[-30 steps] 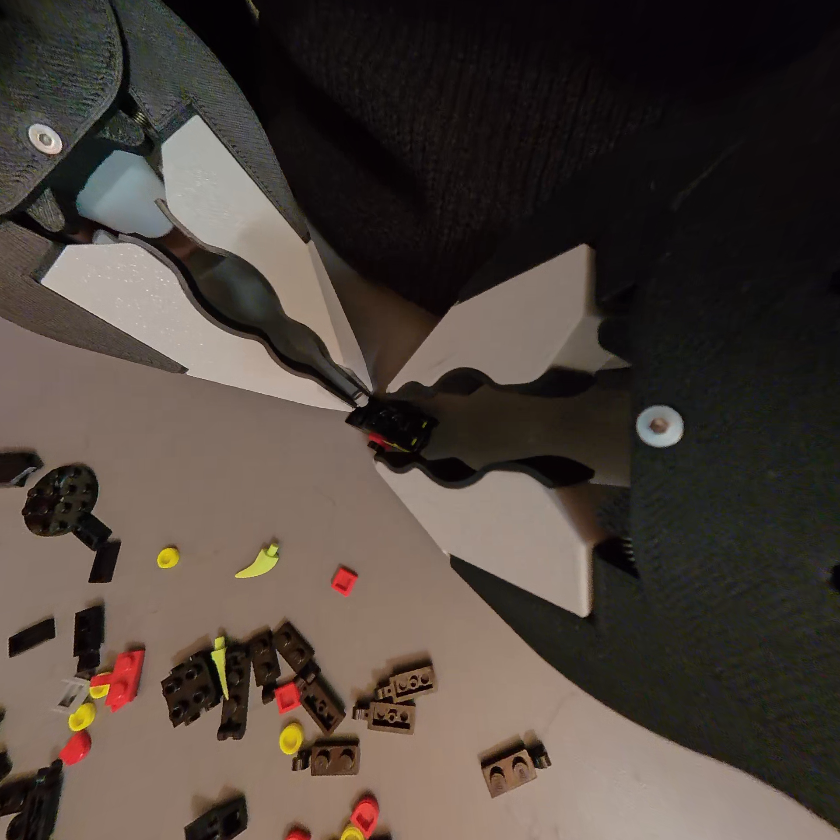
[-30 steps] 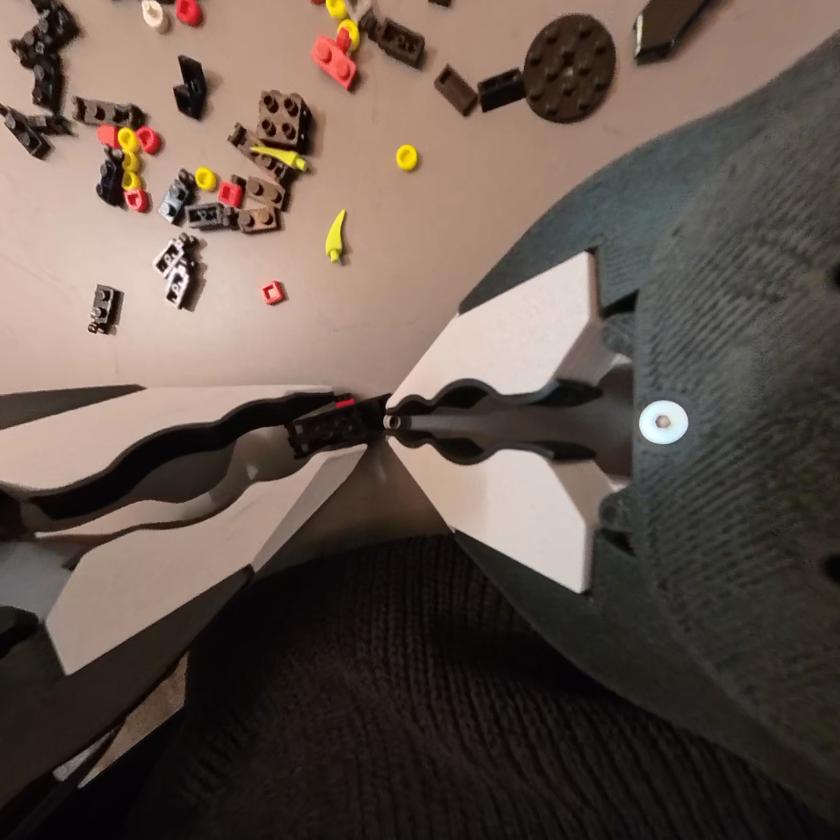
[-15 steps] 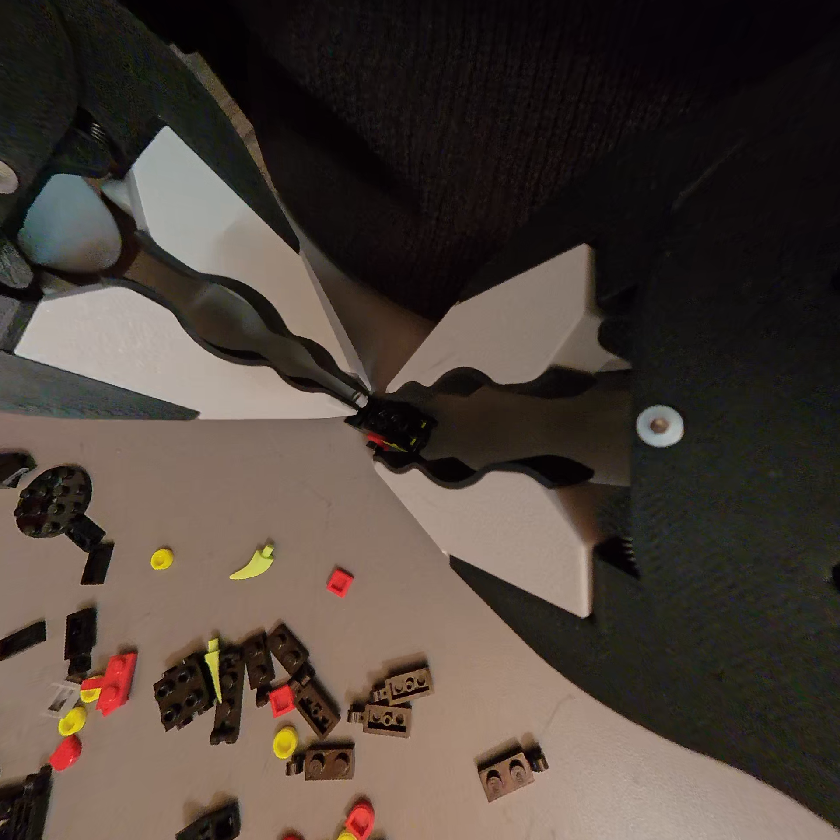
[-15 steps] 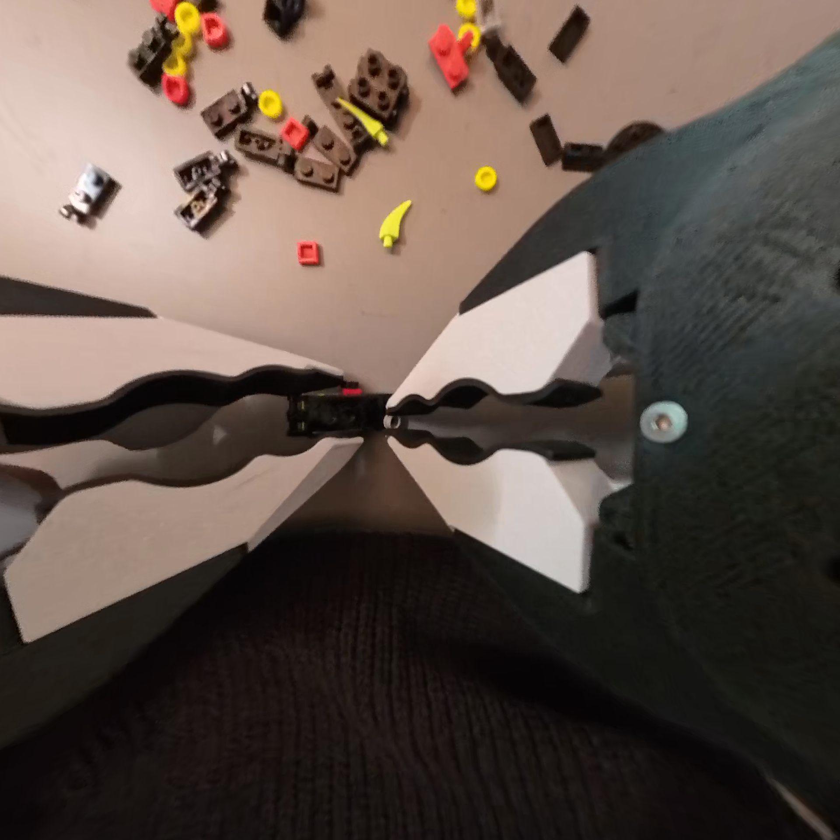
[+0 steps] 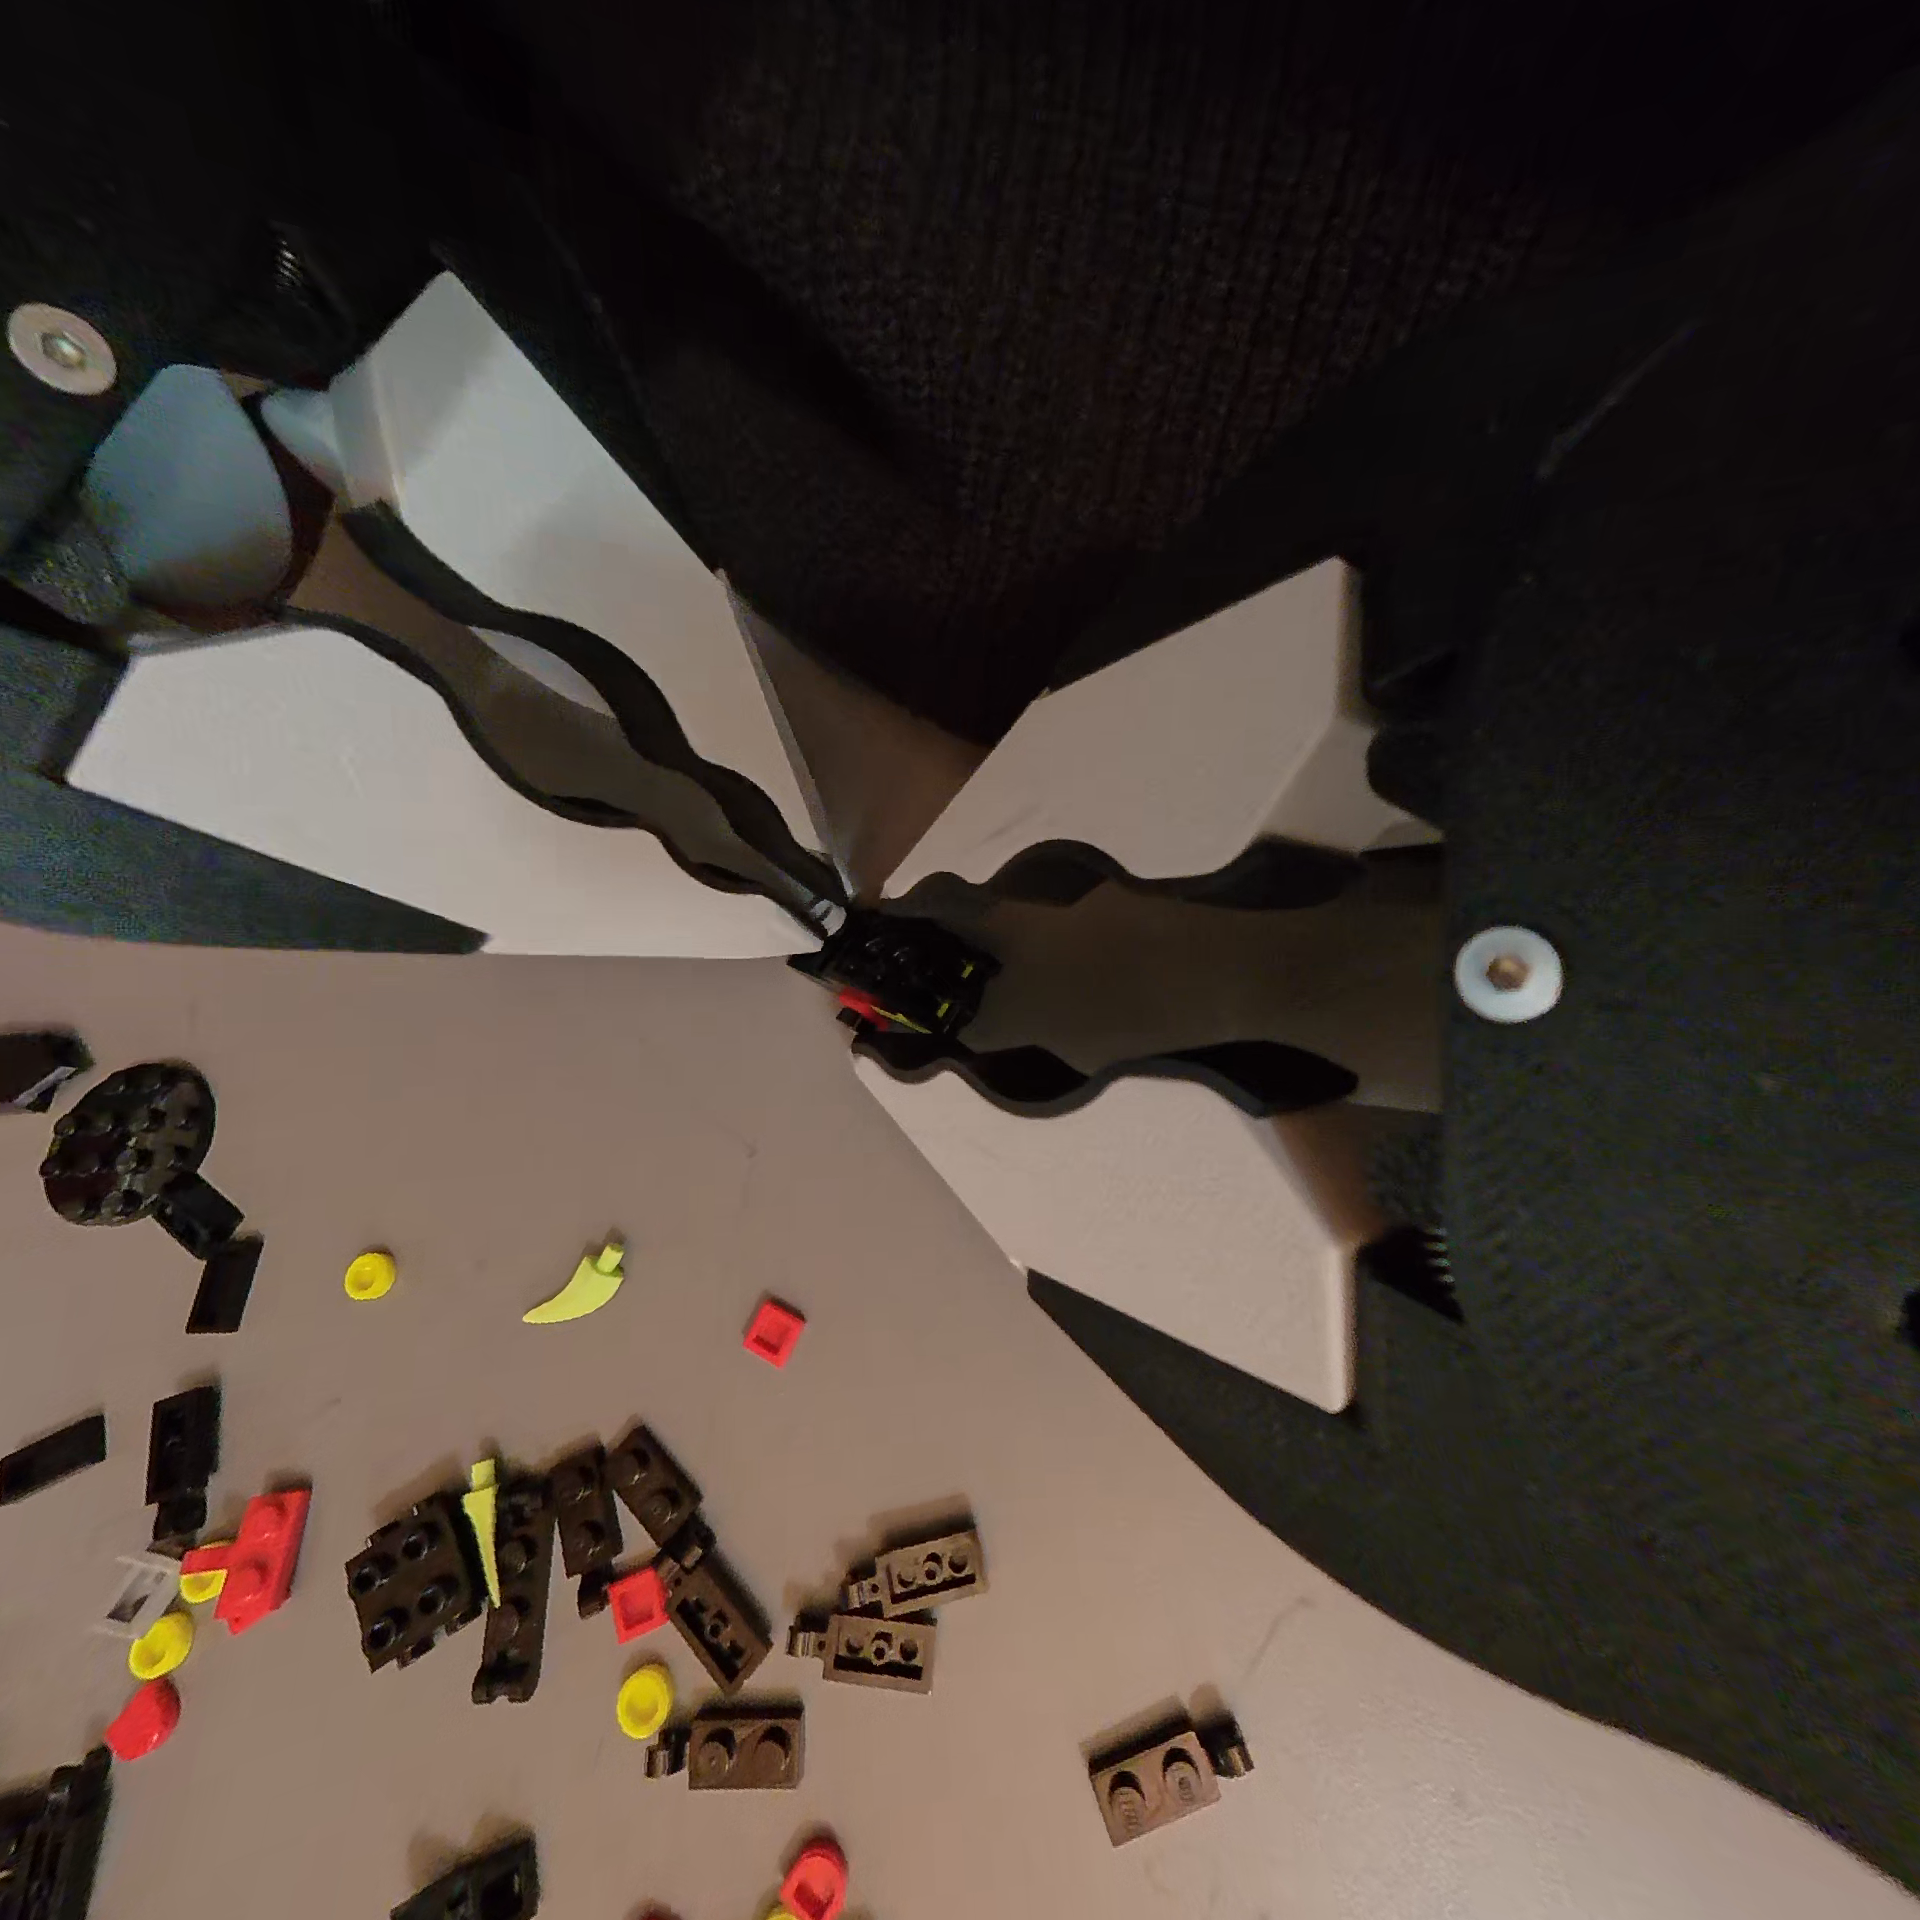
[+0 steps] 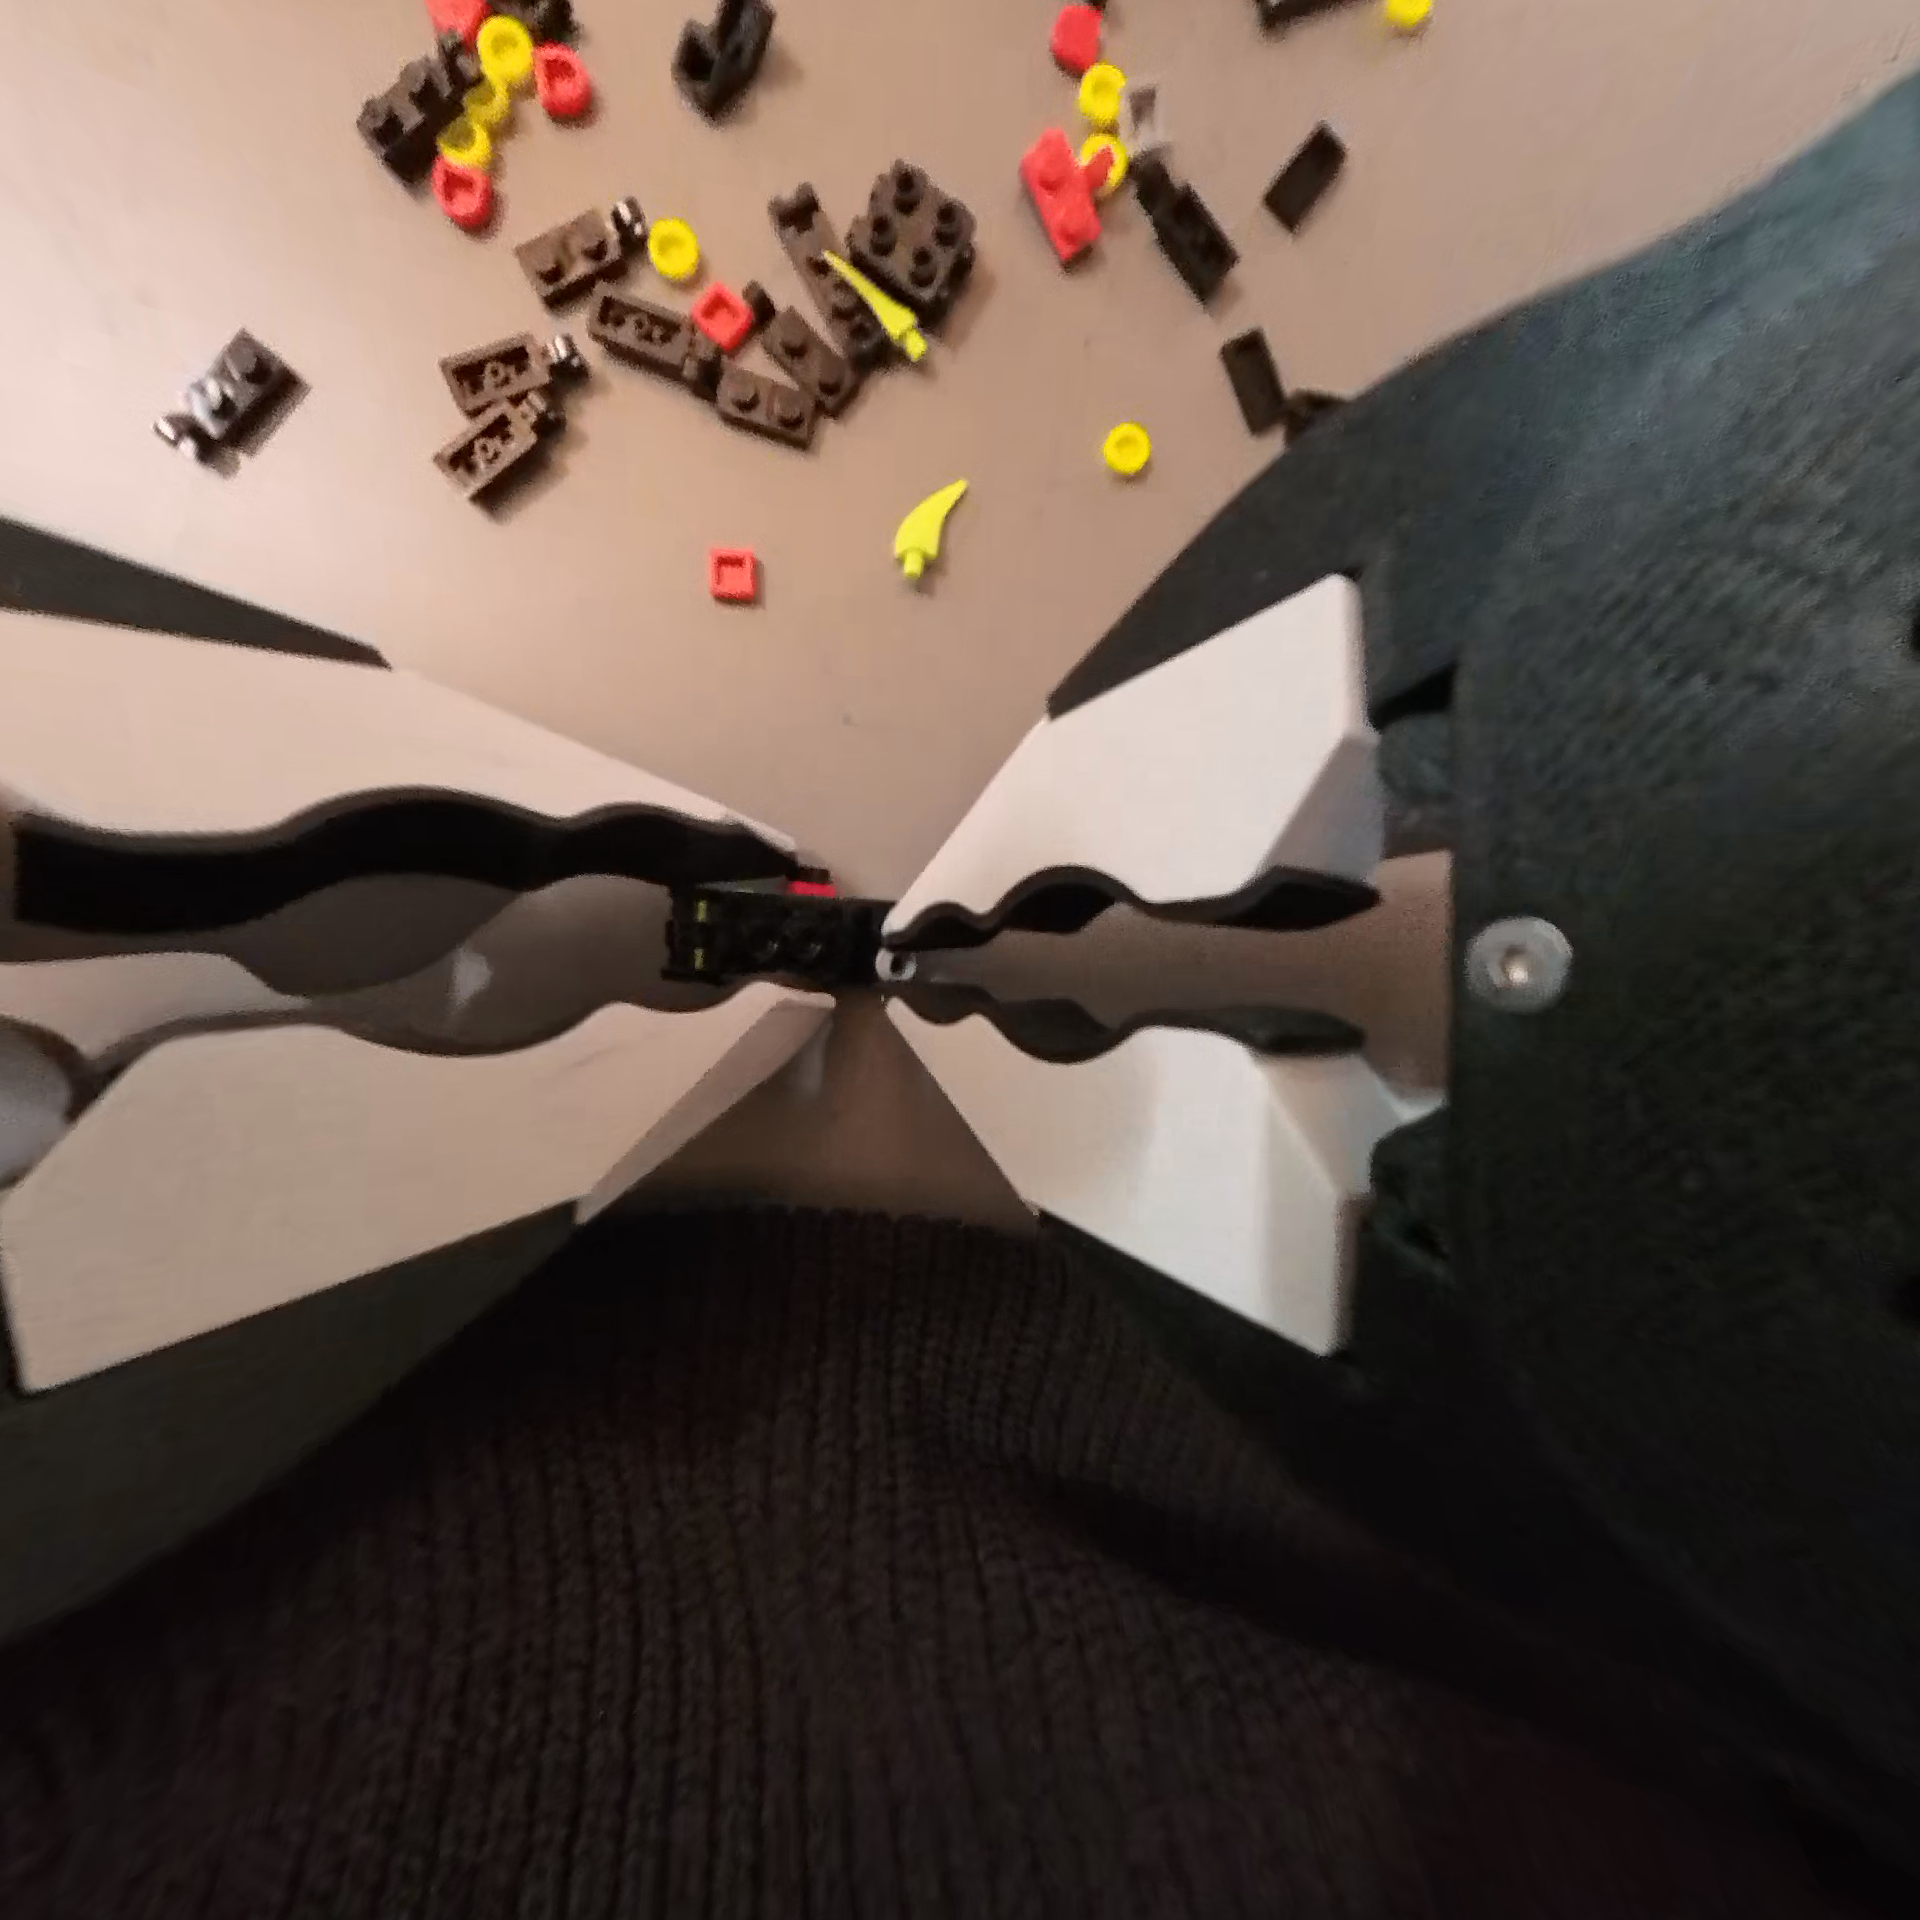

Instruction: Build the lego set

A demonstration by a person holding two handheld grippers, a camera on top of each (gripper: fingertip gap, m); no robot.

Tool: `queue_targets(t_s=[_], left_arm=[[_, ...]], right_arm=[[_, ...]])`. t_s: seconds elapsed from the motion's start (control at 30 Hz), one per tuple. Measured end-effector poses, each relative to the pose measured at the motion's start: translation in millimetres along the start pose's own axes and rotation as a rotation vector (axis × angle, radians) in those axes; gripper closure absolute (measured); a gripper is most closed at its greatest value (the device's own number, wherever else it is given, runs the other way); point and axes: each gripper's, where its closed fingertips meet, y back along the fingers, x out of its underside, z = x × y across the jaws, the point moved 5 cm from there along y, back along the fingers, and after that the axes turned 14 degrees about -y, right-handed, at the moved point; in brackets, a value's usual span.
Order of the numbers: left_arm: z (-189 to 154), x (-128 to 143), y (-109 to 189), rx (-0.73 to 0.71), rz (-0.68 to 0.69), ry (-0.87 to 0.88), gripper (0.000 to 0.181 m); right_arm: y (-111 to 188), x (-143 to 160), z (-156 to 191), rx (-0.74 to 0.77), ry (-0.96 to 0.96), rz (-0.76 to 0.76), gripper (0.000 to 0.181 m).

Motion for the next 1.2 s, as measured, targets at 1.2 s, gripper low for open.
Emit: queue_targets(t_s=[1.2], left_arm=[[57, 10, 26, -0.365, 0.034, 0.021, 0.148]], right_arm=[[30, 18, -53, 0.188, -0.270, -0.551, 0.167]])
